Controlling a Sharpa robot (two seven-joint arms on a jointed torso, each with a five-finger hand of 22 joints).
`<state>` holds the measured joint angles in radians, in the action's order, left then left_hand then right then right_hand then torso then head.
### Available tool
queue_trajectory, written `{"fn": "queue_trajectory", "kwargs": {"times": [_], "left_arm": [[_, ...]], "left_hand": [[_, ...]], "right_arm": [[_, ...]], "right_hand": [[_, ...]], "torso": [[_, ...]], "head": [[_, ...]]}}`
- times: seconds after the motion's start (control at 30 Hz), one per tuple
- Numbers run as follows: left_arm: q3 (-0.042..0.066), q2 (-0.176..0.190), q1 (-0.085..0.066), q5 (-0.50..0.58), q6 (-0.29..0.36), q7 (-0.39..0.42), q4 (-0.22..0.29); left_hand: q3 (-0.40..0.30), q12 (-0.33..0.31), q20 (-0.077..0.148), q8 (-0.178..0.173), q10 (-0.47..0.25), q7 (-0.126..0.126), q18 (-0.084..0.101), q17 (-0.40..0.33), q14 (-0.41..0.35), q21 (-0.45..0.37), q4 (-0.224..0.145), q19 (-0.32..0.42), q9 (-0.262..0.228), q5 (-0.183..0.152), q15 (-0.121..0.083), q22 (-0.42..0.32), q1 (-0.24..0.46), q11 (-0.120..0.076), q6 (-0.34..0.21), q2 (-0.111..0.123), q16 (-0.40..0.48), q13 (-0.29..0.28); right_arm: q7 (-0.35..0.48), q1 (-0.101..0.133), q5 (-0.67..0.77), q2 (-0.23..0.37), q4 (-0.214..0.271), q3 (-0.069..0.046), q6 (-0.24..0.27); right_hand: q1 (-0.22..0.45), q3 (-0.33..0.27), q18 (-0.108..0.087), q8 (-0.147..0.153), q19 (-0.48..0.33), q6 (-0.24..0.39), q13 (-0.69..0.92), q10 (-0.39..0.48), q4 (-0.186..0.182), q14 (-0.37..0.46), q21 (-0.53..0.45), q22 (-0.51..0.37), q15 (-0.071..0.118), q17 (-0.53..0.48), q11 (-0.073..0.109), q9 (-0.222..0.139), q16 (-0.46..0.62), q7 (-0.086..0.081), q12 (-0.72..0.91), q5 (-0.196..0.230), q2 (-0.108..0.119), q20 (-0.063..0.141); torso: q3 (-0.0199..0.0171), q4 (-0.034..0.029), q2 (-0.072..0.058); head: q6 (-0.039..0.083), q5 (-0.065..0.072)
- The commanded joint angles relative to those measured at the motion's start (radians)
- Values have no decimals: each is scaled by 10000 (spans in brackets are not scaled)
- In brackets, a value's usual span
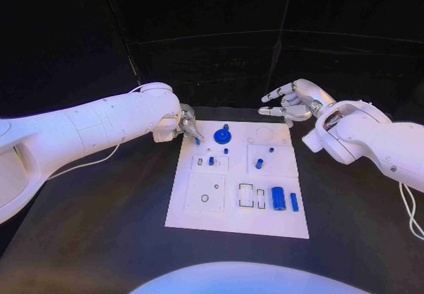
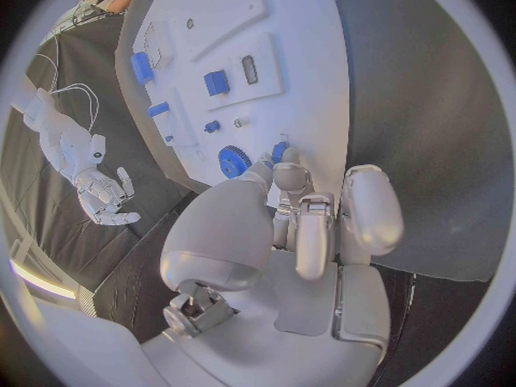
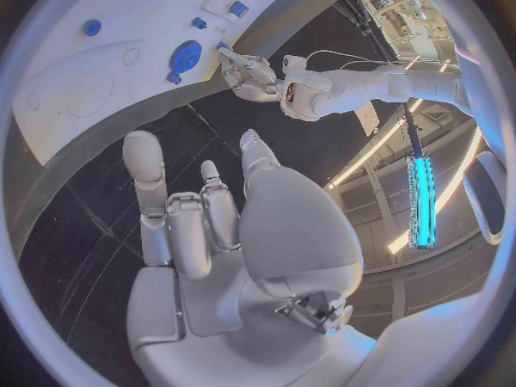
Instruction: Assemble the parts on the task board
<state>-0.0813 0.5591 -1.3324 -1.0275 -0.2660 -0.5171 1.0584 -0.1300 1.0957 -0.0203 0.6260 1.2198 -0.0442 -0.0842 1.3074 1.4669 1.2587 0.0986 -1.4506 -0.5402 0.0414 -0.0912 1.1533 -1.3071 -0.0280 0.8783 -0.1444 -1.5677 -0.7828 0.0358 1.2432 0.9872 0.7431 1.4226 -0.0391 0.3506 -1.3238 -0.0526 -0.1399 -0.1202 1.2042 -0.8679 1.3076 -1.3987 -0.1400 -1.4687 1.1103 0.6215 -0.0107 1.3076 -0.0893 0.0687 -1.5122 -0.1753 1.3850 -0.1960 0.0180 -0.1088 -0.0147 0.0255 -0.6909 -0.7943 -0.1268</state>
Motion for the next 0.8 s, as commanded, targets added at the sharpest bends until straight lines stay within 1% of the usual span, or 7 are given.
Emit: {"fn": "queue_trajectory", "kwargs": {"times": [0.03,0.07,0.1,0.27,0.3,0.53,0.8], "left_arm": [[2,89,-7,323,307,72,133],[2,131,-6,390,355,87,190],[2,177,-5,447,404,109,253],[3,439,-3,733,636,186,604],[3,500,-2,790,680,200,688],[0,1007,14,1096,1066,417,1423],[-5,1557,110,1185,1410,803,2201]], "left_hand": [[-1603,-53,57,144,44,-13,-14,2634,1038,-56,-1136,-15,-55,51,8,21,387,-14,-100,223,-31,16],[-1758,-54,54,173,47,-8,-12,2634,1038,-53,-1174,-18,-69,58,7,29,444,-16,-114,268,-31,19],[-2134,-58,52,248,56,-9,-12,2634,1038,-58,-1223,-19,-98,44,-12,34,643,28,-131,385,-31,30],[-3242,-73,46,420,79,-6,-14,2634,1038,-76,-1473,-18,-156,88,7,42,1068,-13,-209,811,-31,68],[-3636,-79,41,488,91,-1,-12,2634,1038,-77,-1548,-22,-175,104,-8,51,1214,19,-217,945,-31,82],[-4398,-58,42,629,154,-9,-6,2634,1038,-49,-1709,-41,-212,70,8,109,1493,-13,-254,1264,-31,74],[-4757,-44,44,693,199,-7,3,2634,1038,-16,-1832,-58,-221,72,5,161,1540,-18,-269,1478,-31,61]], "right_arm": [[57,15,22,-5,4,-8,-81],[55,15,22,-3,4,-8,-83],[54,15,22,-1,5,-8,-85],[51,15,22,13,12,-8,-89],[51,15,22,16,13,-8,-90],[57,15,22,32,16,-8,-87],[61,15,22,45,12,-8,-82]], "right_hand": [[30,-54,-188,67,-62,87,142,59,6,-688,-58,-8,37,1161,18,-15,48,-10,-32,-37,-71,-8],[30,-54,-188,67,-62,87,142,59,6,-688,-58,-8,37,1161,18,-15,48,-10,-32,-37,-71,-8],[30,-54,-188,67,-62,87,142,59,6,-688,-58,-8,37,1161,18,-15,48,-10,-32,-37,-71,-8],[30,-54,-188,67,-62,87,142,59,6,-688,-58,-8,37,1161,18,-15,48,-10,-32,-37,-71,-8],[30,-54,-188,67,-62,87,142,59,6,-688,-58,-8,37,1161,18,-15,48,-10,-32,-37,-71,-8],[30,-54,-188,67,-62,87,142,59,6,-688,-58,-8,37,1161,18,-15,48,-10,-32,-37,-71,-8],[14,-65,-191,68,-65,84,141,58,5,-687,-71,-30,37,1151,18,-13,54,-10,-31,-58,-101,-9]], "torso": [[-5,-6,4],[-6,-6,1],[-6,-10,2],[-5,-17,7],[-7,-16,5],[-2,-16,9],[-7,-13,2]], "head": [[7,0],[7,1],[6,3],[6,-9],[10,-13],[17,-31],[-6,-76]]}}
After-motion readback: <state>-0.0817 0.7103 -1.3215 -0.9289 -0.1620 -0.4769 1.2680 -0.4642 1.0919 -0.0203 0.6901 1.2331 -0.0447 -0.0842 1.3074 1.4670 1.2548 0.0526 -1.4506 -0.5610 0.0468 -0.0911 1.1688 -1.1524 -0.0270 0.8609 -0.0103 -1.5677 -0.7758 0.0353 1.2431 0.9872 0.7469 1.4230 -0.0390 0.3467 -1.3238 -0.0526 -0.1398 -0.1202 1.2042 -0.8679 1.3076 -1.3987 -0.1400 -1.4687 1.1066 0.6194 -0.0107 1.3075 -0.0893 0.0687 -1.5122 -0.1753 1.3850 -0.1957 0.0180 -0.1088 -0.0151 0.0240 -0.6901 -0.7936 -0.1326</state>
